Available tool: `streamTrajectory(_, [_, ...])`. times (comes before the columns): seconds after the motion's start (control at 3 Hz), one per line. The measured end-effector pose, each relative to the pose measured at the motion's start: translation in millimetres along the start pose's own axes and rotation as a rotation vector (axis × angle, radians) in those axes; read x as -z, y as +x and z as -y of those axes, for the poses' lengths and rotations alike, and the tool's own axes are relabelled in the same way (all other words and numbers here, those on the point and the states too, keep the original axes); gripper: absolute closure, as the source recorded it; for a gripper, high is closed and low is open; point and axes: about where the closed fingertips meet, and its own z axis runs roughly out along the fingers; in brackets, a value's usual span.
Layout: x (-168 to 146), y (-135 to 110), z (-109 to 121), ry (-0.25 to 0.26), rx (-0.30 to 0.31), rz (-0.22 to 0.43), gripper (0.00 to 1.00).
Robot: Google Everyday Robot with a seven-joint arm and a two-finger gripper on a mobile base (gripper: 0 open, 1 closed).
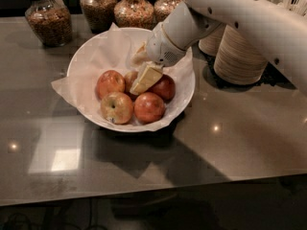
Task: Pick apple from white bowl
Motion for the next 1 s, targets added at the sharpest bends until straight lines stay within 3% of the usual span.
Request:
streamTrajectory(0.33, [-13.5,-1.7,-1.4,-0.037,0.002,-0.011,0.38])
streamTrajectory(1.0, [-14.6,-1.8,-2.4,-0.051,-0.004,-0.026,0.37])
